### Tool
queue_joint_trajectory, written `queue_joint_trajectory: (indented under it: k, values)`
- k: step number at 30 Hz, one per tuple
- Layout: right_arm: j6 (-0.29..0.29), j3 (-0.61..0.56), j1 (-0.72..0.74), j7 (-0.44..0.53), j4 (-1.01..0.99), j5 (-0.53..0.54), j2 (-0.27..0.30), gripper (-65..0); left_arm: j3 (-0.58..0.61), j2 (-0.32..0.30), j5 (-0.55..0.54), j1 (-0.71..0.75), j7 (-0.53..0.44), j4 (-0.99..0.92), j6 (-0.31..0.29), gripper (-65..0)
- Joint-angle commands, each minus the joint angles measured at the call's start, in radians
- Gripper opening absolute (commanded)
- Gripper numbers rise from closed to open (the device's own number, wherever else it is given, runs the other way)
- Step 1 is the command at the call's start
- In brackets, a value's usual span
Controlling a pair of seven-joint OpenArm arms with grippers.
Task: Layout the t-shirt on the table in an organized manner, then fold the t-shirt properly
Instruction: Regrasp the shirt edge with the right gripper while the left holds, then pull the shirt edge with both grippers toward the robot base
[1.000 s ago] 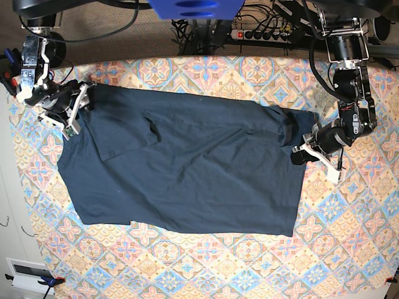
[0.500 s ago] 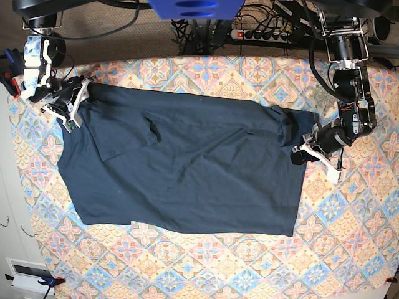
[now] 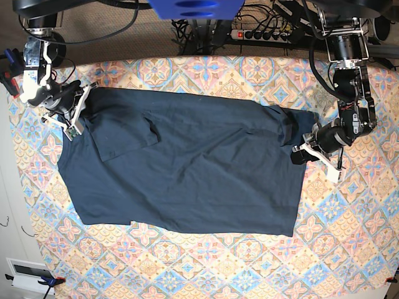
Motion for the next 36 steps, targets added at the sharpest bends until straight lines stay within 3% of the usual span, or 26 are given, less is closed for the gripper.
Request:
queue_joint_trajectory:
  k: [1,9,17,26,36]
  values:
    - [-0.002,0.011,0.009,0.014,0.017,0.008,0.021,-64.7,-0.004,-0.013,-0.016,-0.016,-0.016,0.015,-0.007,-65.0]
    - [0.002,0.139,0.002,0.008,0.100,0.009,0.019,-64.8,-0.040,-0.015,-0.021,-0.016,-0.016,0.104,-0.009,-65.0]
    - [0.002,0.146,0.006,0.011,0.111,0.009,0.019,-64.8,-0.066,-0.015,-0.022,-0.026,-0.025,0.127,-0.009,-65.0]
    - [0.002,0.194,0.009,0.016,0.109,0.009,0.019,-64.8,-0.195,-0.016,-0.022,-0.025,-0.058,0.086,-0.009,-65.0]
    - [0.002,0.235,0.012,0.014,0.099,0.009,0.019,-64.8,-0.190,0.002,-0.016,-0.028,-0.059,0.046,-0.009,-65.0]
